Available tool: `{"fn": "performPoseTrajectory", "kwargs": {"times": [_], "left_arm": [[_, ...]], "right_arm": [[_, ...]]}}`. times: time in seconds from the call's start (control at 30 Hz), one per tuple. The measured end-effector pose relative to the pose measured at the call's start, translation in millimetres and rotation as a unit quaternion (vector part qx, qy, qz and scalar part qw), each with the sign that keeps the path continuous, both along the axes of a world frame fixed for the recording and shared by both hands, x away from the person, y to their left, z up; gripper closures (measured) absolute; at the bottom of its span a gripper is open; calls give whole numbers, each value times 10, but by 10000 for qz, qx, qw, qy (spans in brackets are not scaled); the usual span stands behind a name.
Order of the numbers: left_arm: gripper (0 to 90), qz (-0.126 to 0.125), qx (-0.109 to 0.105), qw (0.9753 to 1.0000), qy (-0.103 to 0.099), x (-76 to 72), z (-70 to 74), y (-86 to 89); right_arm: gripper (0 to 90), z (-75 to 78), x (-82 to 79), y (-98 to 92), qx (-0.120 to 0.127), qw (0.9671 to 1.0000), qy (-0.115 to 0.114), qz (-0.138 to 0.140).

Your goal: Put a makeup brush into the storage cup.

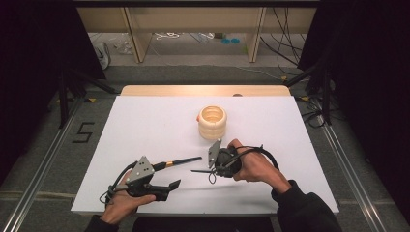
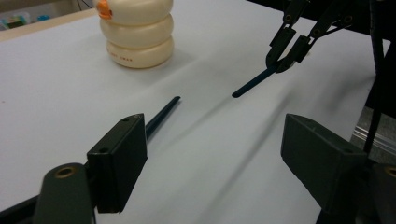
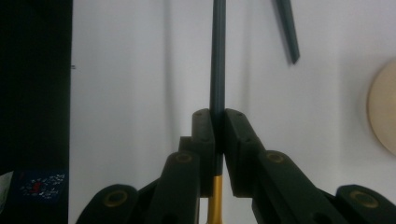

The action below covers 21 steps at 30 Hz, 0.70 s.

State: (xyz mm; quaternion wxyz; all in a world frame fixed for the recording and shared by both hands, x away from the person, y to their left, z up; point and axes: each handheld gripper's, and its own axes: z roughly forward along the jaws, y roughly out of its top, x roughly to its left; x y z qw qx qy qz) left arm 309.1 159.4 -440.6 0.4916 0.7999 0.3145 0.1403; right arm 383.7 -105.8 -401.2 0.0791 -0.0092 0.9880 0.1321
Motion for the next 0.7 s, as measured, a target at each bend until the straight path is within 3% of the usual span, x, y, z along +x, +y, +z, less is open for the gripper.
{"fn": "performPoseTrajectory", "kwargs": {"times": [0.03,0.2,0.37,0.47,0.5,0.6,0.7], "left_arm": [[230,-82,140,9998,99,-3,-20,-36],[274,-279,339,9987,268,-14,-46,-116],[342,-420,379,9973,473,13,-59,-144],[362,-411,302,9972,546,21,-75,-169],[369,-468,368,9967,560,28,-72,-166],[403,-603,371,9948,733,27,-77,-205],[424,-730,430,9930,826,22,-74,-240]], "right_arm": [[832,-16,-49,41,-4,9999,136,-69],[832,-76,-90,115,-107,9997,164,111],[832,-112,-119,186,-138,9987,45,488],[831,-110,-141,206,-143,9983,51,556],[832,-100,-183,216,-232,9987,123,430],[832,-97,-200,271,-153,9964,6,833],[832,-94,-249,302,-108,9968,30,785]]}}
